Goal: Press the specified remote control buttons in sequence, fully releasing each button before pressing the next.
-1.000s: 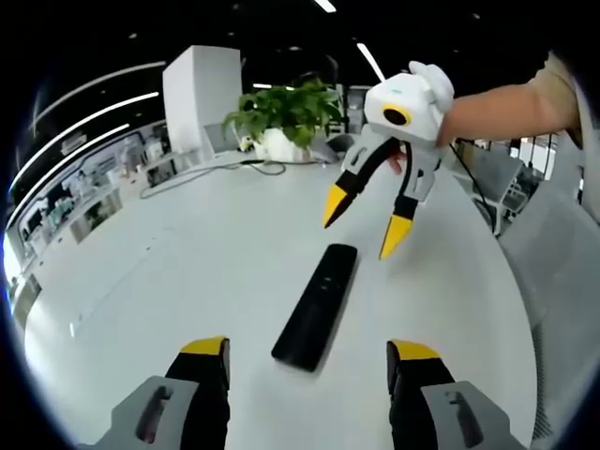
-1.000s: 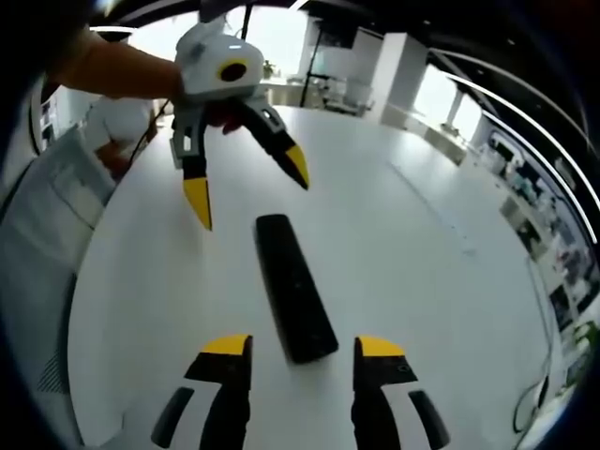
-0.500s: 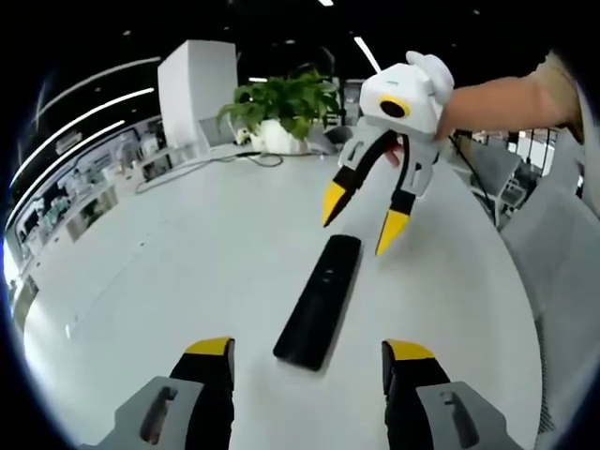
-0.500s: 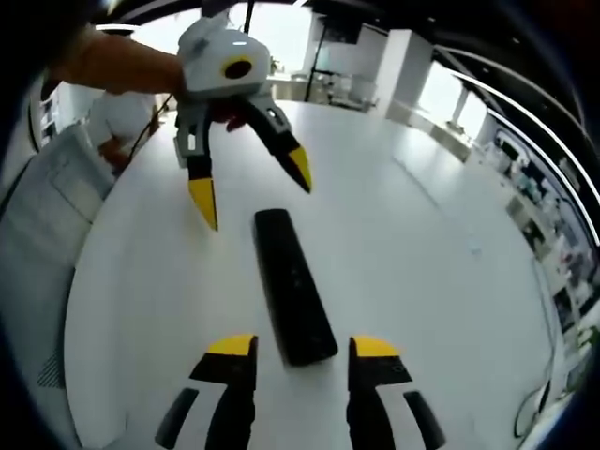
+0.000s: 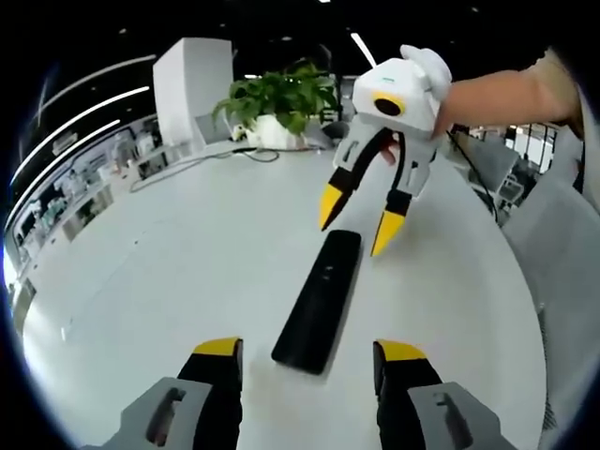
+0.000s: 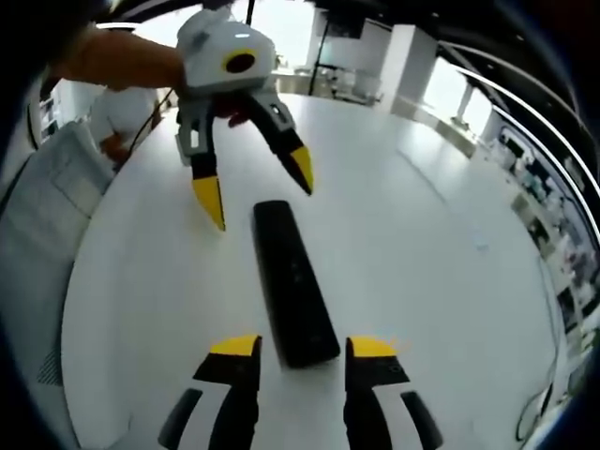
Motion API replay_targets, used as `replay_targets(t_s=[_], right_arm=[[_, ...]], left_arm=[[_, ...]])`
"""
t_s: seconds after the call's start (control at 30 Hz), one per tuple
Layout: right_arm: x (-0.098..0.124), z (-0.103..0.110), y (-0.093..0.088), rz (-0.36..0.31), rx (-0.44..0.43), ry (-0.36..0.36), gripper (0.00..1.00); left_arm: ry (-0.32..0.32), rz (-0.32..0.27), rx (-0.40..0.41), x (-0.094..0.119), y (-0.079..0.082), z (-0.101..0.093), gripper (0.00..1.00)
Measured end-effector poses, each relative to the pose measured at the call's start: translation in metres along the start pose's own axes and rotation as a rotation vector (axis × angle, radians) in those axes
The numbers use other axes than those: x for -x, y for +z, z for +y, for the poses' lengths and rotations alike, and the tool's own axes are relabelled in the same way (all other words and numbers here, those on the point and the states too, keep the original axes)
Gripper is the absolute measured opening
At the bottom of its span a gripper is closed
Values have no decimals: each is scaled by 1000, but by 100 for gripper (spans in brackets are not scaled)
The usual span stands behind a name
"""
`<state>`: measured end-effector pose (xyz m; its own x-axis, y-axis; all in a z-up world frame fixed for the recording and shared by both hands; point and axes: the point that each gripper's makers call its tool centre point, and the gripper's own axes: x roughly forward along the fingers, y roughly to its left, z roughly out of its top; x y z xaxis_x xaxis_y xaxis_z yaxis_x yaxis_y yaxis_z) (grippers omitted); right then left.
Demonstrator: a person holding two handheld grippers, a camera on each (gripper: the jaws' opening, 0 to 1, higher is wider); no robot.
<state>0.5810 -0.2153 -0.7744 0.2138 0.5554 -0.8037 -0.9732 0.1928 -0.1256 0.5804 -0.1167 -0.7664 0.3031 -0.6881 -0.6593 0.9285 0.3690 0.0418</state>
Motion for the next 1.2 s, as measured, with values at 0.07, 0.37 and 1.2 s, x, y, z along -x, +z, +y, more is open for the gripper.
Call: replay_targets(t_s=[0.07, 0.37, 1.2], right_arm=[[0, 0, 1, -1, -2, 3, 31], [-2, -1, 0, 8, 0, 13, 26], [-7, -5, -1, 27, -8, 44, 22]], left_arm=[[-3, 3, 1, -1, -1, 0, 56], [-16, 6, -8, -4, 2, -1, 48], [-61, 40, -20, -11, 0, -3, 34]])
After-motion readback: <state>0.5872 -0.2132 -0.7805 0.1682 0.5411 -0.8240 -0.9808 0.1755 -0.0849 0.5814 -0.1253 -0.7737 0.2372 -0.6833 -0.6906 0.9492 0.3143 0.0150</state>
